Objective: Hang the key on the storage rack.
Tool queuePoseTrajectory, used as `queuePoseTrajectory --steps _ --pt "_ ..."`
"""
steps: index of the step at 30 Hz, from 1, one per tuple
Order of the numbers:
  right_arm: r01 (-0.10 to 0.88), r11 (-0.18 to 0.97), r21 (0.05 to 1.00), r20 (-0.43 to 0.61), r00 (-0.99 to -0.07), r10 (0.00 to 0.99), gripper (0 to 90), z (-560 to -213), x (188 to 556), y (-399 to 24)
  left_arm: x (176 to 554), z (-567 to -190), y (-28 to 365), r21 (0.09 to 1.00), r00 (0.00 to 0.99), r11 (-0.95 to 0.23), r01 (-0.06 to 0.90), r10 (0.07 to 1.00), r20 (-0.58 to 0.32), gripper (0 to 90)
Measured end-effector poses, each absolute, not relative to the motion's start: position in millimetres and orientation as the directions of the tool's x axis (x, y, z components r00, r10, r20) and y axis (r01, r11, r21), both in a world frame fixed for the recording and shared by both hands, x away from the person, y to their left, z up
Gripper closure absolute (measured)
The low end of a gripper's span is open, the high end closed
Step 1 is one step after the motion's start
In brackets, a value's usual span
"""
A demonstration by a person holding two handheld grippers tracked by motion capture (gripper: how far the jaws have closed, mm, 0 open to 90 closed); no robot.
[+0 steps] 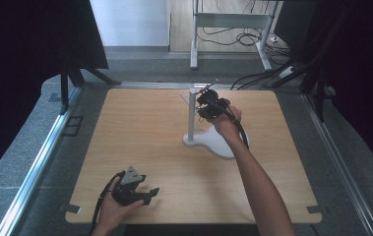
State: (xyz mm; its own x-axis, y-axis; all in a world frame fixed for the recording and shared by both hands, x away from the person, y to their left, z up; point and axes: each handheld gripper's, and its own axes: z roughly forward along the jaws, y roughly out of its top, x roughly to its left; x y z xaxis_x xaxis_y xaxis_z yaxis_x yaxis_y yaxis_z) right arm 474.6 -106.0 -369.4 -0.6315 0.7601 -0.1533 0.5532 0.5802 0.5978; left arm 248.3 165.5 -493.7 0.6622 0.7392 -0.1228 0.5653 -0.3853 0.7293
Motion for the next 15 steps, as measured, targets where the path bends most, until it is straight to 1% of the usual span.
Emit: queuePoseTrajectory --steps 2,4,6,7,10,15 --pt "0.554 0.579 0.597 -0.150 -0.633 0.760 80.6 -369.9 473.7 -105.4 248.2 -494.0 165.2 0.729 0.663 -0.386 0.566 0.739 -0.123 29.1" --pt "0.552 0.582 0.597 -0.143 -0.640 0.754 76.0 -370.4 471.1 -104.7 248.2 -494.0 164.9 0.729 0.663 -0.386 0.565 0.738 -0.123 29.1" --pt "0.553 0.582 0.596 -0.138 -0.644 0.753 74.7 -370.3 470.3 -104.8 248.1 -493.9 164.8 0.728 0.663 -0.387 0.565 0.739 -0.122 29.2" --pt "0.551 0.580 0.600 -0.130 -0.648 0.751 72.0 -369.4 467.9 -105.3 248.0 -493.9 164.3 0.727 0.663 -0.388 0.566 0.739 -0.121 29.1" --pt "0.535 0.592 0.602 -0.150 -0.653 0.742 70.0 -367.1 462.4 -104.7 248.0 -494.2 163.8 0.726 0.664 -0.390 0.567 0.738 -0.121 29.2" --pt "0.528 0.585 0.616 -0.137 -0.659 0.739 67.1 -361.3 453.5 -107.5 248.0 -495.3 162.1 0.724 0.667 -0.395 0.565 0.736 -0.119 29.1"
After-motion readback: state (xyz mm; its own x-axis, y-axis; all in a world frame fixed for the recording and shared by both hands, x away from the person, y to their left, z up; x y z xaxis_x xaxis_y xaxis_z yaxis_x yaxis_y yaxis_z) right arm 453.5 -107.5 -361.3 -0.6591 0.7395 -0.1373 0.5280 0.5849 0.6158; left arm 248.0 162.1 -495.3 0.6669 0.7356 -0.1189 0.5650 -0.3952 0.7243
